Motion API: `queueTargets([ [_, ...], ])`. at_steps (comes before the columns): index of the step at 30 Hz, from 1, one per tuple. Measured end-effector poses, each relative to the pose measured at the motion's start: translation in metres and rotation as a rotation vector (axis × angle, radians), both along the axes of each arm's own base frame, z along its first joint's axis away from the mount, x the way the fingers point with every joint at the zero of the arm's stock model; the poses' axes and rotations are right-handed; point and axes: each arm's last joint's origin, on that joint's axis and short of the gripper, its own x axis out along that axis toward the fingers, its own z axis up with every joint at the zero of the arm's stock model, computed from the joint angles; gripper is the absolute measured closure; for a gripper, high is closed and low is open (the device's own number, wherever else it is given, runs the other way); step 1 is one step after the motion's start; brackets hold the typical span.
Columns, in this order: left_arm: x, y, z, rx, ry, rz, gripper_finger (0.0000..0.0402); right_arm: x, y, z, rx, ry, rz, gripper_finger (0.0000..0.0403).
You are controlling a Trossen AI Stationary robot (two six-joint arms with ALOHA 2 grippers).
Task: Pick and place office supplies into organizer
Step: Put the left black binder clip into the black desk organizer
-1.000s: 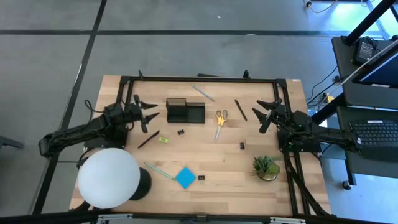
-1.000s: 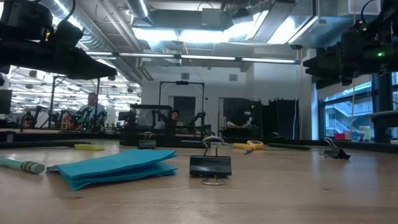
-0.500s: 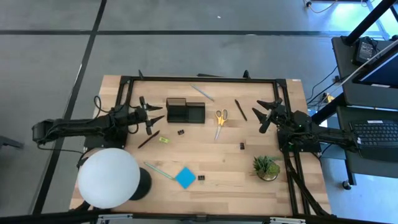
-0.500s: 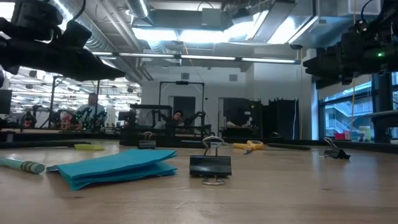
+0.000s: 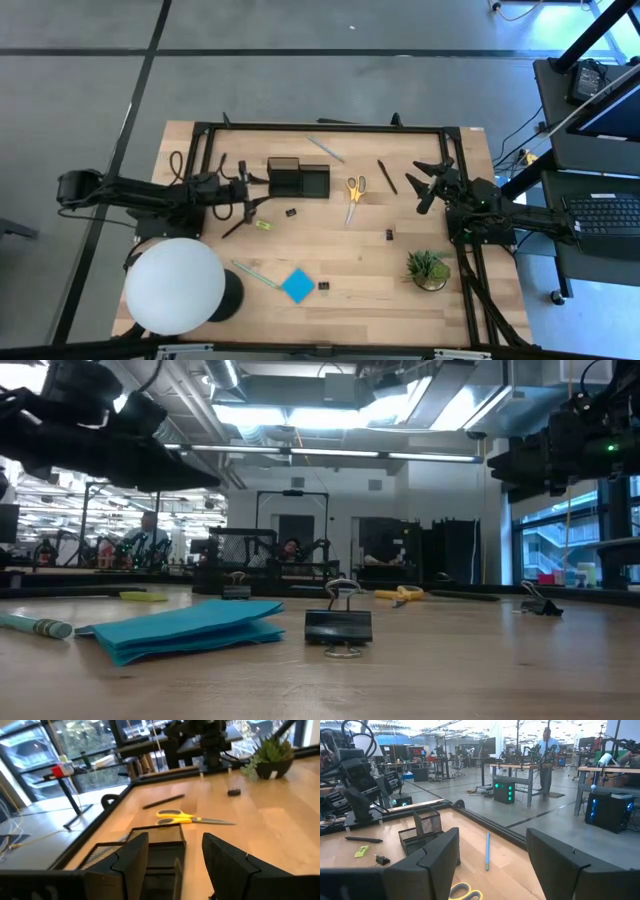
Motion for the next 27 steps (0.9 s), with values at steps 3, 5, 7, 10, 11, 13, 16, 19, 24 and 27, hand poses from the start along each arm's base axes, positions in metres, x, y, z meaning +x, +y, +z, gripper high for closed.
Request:
queueTargets([
  [3,0.011,-0.001,0.002,0.0,0.031,-0.022,0.0219,0.0,0.0,0.0,0.001,0.0,0.0,0.017],
  [5,0.018,-0.002,0.003,0.009,0.058,-0.05,0.0219,0.0,0.0,0.0,0.001,-0.001,0.0,0.017],
  [7,0.026,-0.004,0.002,0.015,0.084,-0.077,0.0219,0.0,0.0,0.0,0.001,-0.001,0.001,0.017],
  [10,0.037,-0.005,0.0,0.009,0.121,-0.092,0.0219,0.0,0.0,0.0,0.001,-0.002,0.0,0.017],
  [11,0.04,-0.005,-0.001,0.007,0.136,-0.097,0.0219,0.0,0.0,0.0,0.002,-0.001,0.0,0.017],
  [13,0.048,-0.006,-0.003,0.01,0.162,-0.108,0.0219,0.0,0.0,0.0,0.002,-0.002,0.0,0.017],
  [16,0.06,-0.008,-0.006,0.008,0.195,-0.123,0.0219,0.0,0.0,0.0,0.002,-0.002,0.0,0.017],
  [19,0.072,-0.012,-0.011,0.035,0.237,-0.154,0.0219,0.0,0.0,0.0,0.003,-0.002,0.0,0.017],
  [24,0.082,-0.021,-0.025,0.075,0.315,-0.205,0.0219,0.0,0.0,0.0,0.003,-0.002,0.0,0.017],
  [27,0.084,-0.025,-0.033,0.078,0.353,-0.176,0.0219,0.0,0.0,0.0,0.003,-0.002,0.001,0.017],
])
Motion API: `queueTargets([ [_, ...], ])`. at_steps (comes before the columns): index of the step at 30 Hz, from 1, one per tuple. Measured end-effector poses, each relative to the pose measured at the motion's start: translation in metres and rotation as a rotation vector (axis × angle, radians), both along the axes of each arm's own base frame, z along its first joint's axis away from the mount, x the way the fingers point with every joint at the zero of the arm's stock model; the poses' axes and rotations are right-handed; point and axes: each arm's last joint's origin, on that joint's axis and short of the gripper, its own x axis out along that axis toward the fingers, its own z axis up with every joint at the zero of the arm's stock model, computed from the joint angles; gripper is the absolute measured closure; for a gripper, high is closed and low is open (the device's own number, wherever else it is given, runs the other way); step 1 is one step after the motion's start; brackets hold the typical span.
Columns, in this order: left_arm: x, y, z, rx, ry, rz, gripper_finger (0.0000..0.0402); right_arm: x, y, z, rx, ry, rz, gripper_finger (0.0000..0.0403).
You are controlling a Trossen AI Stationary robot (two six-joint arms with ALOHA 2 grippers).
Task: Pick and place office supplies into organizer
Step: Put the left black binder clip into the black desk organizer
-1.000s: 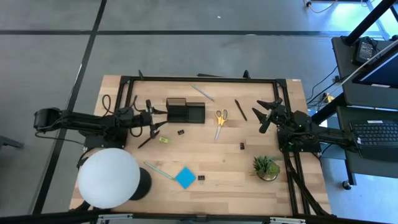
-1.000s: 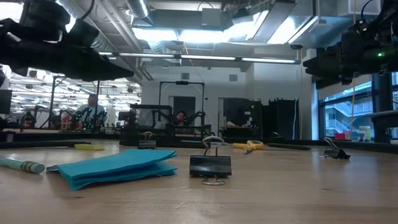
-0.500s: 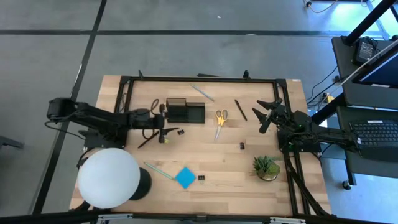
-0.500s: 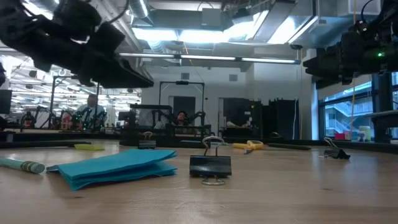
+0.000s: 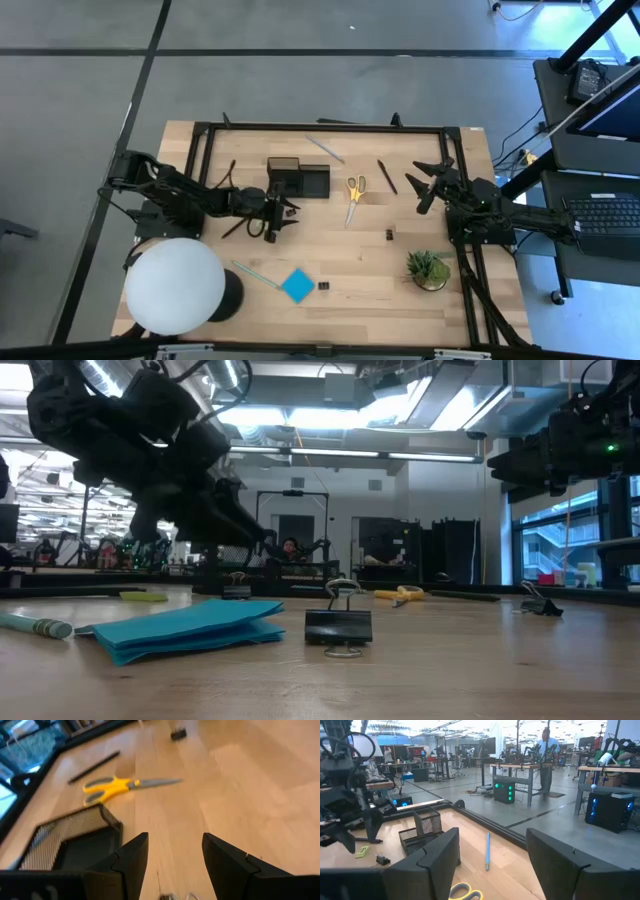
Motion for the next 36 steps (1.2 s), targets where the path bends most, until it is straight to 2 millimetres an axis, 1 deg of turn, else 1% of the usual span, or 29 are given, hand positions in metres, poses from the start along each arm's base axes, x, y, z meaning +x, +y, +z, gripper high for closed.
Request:
queueTargets([
  [3,0.0,-0.001,-0.006,0.03,0.033,0.05,0.0219,0.0,0.0,0.0,0.0,0.0,0.0,0.017],
  [7,0.0,-0.003,-0.011,0.04,0.056,0.061,0.0219,0.0,0.0,0.0,0.003,-0.002,0.0,0.017],
  [15,-0.001,-0.003,-0.018,-0.008,0.094,0.094,0.0219,0.0,0.0,0.0,0.004,-0.002,0.0,0.017],
  [19,-0.005,-0.001,-0.024,0.03,0.16,0.155,0.0219,0.0,0.0,0.0,0.004,-0.002,0.001,0.017],
  [28,-0.004,-0.001,-0.023,0.039,0.15,0.172,0.0221,0.0,0.0,0.0,0.004,-0.002,0.0,0.017],
  [31,-0.005,0.0,-0.023,0.03,0.148,0.179,0.0232,0.0,0.0,0.0,0.003,-0.002,0.0,0.017],
  [36,-0.005,0.0,-0.023,0.017,0.145,0.187,0.0264,0.0,0.0,0.0,0.001,0.0,0.0,0.017],
])
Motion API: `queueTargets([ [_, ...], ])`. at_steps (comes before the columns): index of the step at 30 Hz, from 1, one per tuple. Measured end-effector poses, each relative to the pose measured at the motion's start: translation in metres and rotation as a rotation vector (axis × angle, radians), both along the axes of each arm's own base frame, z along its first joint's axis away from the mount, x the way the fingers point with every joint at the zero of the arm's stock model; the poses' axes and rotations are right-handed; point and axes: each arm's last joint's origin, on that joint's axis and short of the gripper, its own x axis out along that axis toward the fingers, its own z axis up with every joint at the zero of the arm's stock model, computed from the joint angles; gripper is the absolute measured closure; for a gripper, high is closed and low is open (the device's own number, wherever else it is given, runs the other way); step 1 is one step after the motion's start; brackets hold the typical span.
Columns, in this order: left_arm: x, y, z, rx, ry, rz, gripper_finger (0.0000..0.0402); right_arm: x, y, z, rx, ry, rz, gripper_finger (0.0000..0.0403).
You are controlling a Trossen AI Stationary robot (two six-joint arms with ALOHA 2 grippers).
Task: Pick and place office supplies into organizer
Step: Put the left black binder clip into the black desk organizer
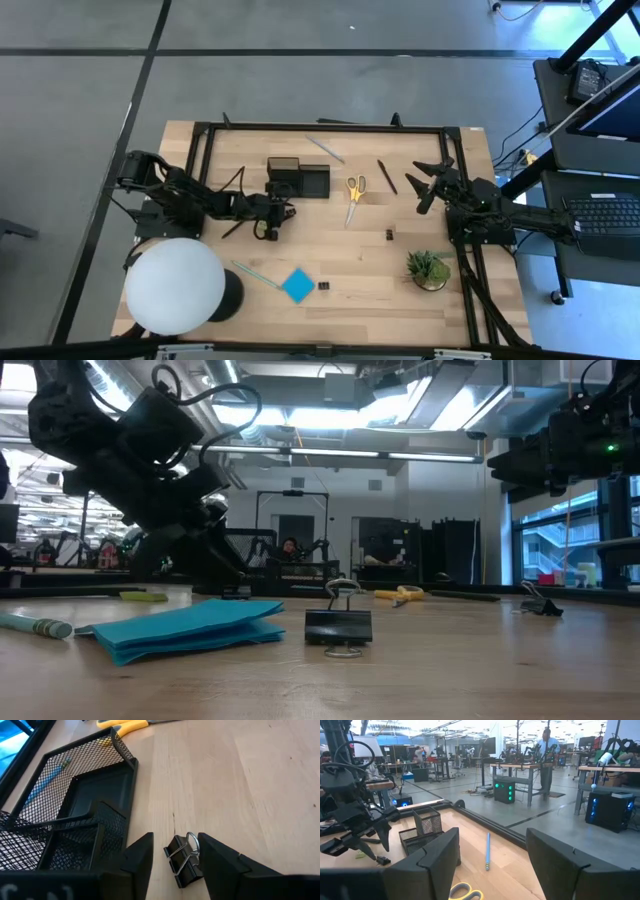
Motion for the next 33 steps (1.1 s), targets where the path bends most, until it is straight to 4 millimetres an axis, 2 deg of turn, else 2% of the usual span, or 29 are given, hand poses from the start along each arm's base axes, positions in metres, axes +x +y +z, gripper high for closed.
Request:
queueTargets([
  [18,0.001,0.0,0.001,0.0,-0.009,-0.007,0.0392,0.0,0.0,0.0,-0.001,0.0,0.0,0.017],
  [25,0.001,0.0,0.006,-0.005,-0.039,-0.012,0.0398,0.0,0.0,0.0,-0.001,0.001,0.0,0.017],
  [33,-0.002,0.0,0.039,-0.007,-0.198,-0.011,0.0398,0.0,0.0,0.0,-0.001,0.0,0.0,0.017],
])
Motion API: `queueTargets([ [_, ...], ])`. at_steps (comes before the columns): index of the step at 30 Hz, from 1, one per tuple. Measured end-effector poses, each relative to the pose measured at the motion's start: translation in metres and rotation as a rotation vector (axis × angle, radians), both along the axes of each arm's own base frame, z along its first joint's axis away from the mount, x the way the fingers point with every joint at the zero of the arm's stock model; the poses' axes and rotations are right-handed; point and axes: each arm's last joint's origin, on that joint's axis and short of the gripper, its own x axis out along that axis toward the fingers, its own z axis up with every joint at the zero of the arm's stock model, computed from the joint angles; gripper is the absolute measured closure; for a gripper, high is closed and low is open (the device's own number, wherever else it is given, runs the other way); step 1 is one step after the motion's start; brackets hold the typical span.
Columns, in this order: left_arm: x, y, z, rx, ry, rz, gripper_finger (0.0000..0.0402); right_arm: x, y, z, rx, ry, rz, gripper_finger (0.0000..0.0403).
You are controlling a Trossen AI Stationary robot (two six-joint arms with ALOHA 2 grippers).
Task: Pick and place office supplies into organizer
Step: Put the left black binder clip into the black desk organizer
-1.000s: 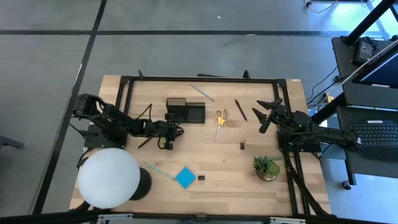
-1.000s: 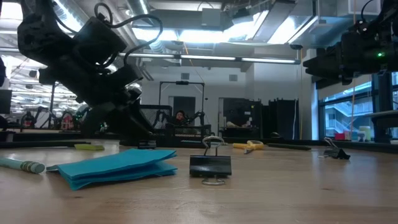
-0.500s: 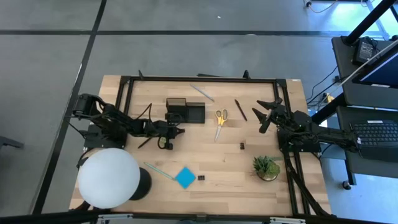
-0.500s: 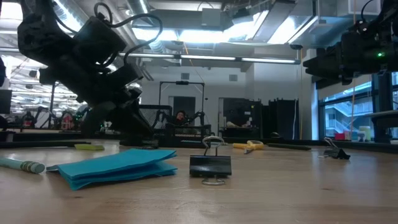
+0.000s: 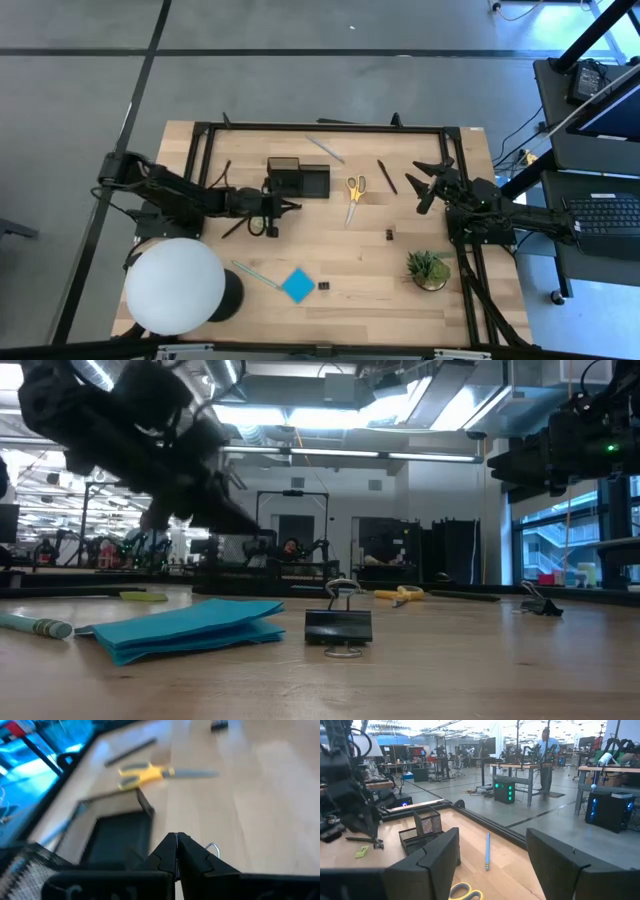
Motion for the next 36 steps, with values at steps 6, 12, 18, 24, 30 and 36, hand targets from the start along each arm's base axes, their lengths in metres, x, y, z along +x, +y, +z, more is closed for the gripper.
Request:
queueTargets([
  [6,-0.01,0.007,0.016,0.006,-0.013,0.041,0.0398,0.0,0.0,0.0,0.0,0.0,0.0,0.017],
  [12,-0.02,0.024,0.013,0.047,0.074,0.194,0.0398,0.0,0.0,0.0,-0.003,0.002,0.0,0.017],
  [18,-0.019,0.036,0.006,0.03,0.125,0.162,0.0398,0.0,0.0,0.0,-0.003,0.002,0.0,0.017],
  [24,-0.018,0.043,-0.006,0.127,0.224,0.13,0.0398,0.0,0.0,0.0,-0.003,0.002,0.0,0.017],
  [30,-0.016,0.049,-0.013,0.103,0.234,0.16,0.0398,0.0,0.0,0.0,-0.003,0.002,-0.001,0.017],
  [36,-0.018,0.051,-0.019,0.09,0.269,0.161,0.0398,0.0,0.0,0.0,-0.003,0.002,-0.001,0.017],
])
